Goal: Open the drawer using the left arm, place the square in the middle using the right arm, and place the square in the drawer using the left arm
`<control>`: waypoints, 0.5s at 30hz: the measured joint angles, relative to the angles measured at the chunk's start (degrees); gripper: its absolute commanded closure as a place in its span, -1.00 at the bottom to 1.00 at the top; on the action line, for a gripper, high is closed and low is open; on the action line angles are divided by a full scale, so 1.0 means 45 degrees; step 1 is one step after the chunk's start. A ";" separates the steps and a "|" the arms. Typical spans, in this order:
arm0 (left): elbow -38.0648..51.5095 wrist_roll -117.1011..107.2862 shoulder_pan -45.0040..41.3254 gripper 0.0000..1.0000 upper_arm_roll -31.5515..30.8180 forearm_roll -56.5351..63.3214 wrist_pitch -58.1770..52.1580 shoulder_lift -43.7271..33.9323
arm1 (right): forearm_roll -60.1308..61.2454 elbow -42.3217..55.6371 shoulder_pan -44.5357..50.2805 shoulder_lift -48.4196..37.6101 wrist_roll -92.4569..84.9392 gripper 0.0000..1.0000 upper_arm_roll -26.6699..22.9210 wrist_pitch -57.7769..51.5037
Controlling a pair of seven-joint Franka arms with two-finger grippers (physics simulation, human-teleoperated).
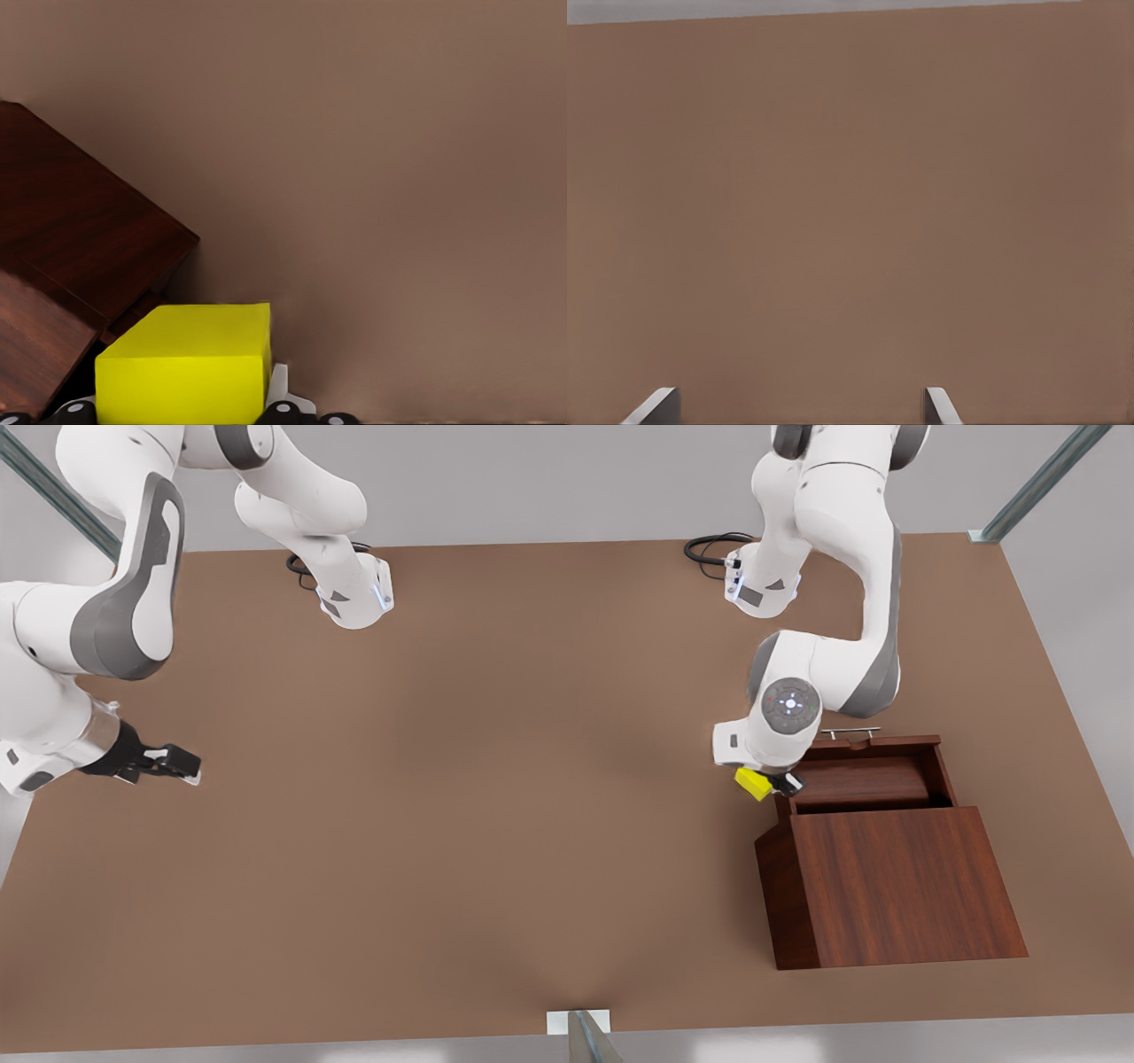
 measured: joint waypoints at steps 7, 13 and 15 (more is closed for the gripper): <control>-0.0957 0.4808 0.0381 -0.32 0.2766 -0.0867 0.0038 0.0195 | 0.0127 0.0006 0.0090 0.0008 0.0028 -1.00 0.0011 -0.0001; -0.0967 0.3894 0.0513 -1.00 0.2868 -0.1144 -0.0671 0.0437 | 0.0147 0.0037 0.0114 -0.0008 0.0114 -1.00 0.0021 -0.0004; -0.0497 0.2418 0.0502 -1.00 0.2869 -0.1222 -0.1380 0.0455 | 0.0299 0.0034 -0.0020 0.0149 0.0117 -1.00 0.0009 0.0148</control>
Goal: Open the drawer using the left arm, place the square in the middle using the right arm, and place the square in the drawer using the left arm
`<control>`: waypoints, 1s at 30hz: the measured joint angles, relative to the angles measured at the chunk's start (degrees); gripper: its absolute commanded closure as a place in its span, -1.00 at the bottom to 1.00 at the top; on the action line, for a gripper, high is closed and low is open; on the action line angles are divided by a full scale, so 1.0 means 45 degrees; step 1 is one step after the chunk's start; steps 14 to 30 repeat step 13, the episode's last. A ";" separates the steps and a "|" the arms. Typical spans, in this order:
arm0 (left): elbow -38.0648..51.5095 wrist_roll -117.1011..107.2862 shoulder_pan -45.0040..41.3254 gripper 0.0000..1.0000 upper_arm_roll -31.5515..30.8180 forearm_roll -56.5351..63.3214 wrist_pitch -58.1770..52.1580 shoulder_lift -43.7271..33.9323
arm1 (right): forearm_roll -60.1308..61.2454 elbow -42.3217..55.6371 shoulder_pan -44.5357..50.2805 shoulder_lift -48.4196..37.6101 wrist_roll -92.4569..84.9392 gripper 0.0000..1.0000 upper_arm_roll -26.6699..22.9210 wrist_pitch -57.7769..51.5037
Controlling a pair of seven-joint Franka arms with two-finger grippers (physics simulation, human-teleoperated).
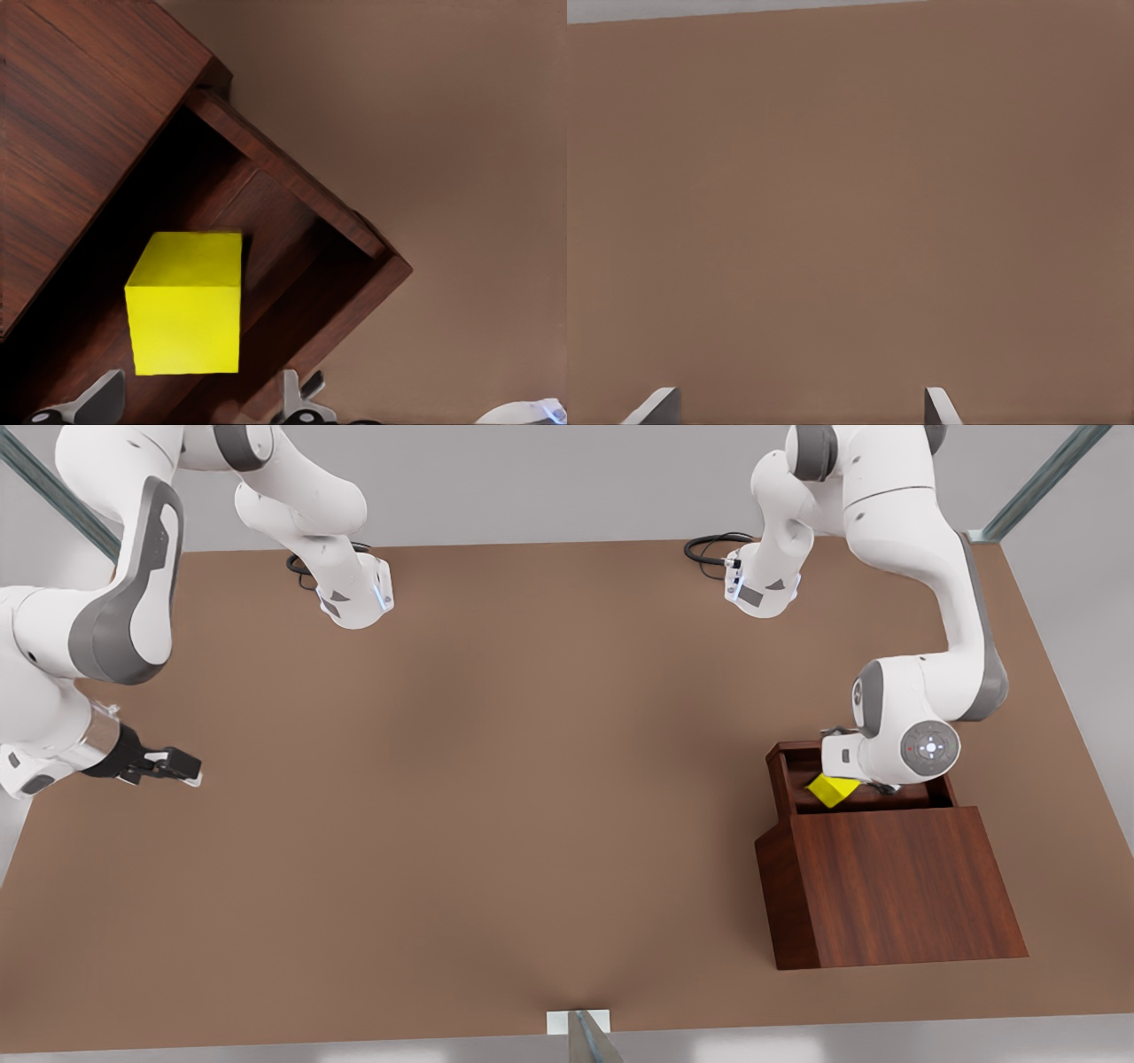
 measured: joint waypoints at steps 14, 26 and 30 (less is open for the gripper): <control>0.3077 -1.2315 0.6043 -1.00 -0.7969 0.0820 -0.1174 -0.2637 | 0.0016 0.0275 -0.0058 -0.0128 -0.0089 -1.00 -0.0037 -0.0168; 0.3077 -1.2315 0.6043 -1.00 -0.7969 0.0820 -0.1174 -0.2637 | 0.0016 0.0275 -0.0058 -0.0128 -0.0089 -1.00 -0.0037 -0.0168; 0.3077 -1.2315 0.6043 -1.00 -0.7969 0.0820 -0.1174 -0.2637 | 0.0016 0.0275 -0.0058 -0.0128 -0.0089 -1.00 -0.0037 -0.0168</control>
